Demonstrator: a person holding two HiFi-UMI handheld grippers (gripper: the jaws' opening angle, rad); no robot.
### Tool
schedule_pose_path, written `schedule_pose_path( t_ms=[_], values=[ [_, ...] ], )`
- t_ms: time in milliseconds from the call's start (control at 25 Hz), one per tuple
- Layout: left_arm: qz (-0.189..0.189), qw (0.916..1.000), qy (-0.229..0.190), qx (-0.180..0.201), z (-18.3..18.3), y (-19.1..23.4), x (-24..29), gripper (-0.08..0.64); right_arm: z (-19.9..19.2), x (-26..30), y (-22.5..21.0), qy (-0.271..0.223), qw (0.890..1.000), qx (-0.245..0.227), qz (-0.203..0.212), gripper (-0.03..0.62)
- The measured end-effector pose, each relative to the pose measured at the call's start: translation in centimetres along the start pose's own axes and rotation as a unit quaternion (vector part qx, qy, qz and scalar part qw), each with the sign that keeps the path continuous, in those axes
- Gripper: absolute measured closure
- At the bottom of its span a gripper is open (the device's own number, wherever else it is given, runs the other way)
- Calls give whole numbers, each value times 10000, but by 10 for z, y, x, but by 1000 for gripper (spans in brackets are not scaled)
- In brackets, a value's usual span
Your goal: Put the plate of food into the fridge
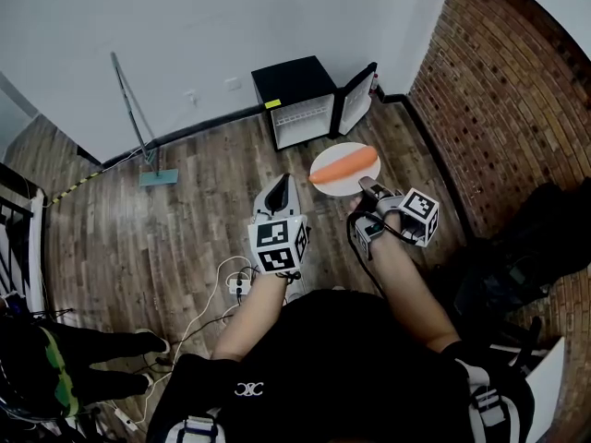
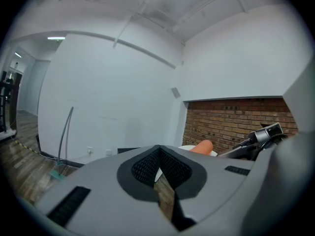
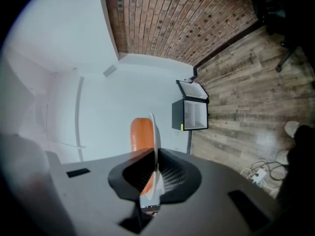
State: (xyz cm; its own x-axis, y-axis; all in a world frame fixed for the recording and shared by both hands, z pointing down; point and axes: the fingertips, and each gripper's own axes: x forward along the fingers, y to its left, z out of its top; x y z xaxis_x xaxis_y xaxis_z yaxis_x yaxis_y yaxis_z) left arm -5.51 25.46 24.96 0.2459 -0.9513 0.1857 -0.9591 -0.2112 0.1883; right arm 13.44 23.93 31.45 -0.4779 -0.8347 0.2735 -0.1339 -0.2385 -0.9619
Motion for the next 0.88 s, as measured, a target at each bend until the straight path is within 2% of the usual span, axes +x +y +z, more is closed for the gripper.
schedule_pose_path(
  t_ms=[360, 560, 880],
  values=[
    [-190, 9997, -129, -100, -3, 37, -30, 560, -26, 4, 1, -205, 9997, 111, 10, 561],
    [-210, 9996, -9, -188, -11, 51, -30, 561, -32, 3, 2, -239, 9997, 18, -79, 561],
    [-154, 9995, 117, -235, -12, 61, -9, 561, -28, 24, 11, -139, 9999, 10, 68, 558]
  ],
)
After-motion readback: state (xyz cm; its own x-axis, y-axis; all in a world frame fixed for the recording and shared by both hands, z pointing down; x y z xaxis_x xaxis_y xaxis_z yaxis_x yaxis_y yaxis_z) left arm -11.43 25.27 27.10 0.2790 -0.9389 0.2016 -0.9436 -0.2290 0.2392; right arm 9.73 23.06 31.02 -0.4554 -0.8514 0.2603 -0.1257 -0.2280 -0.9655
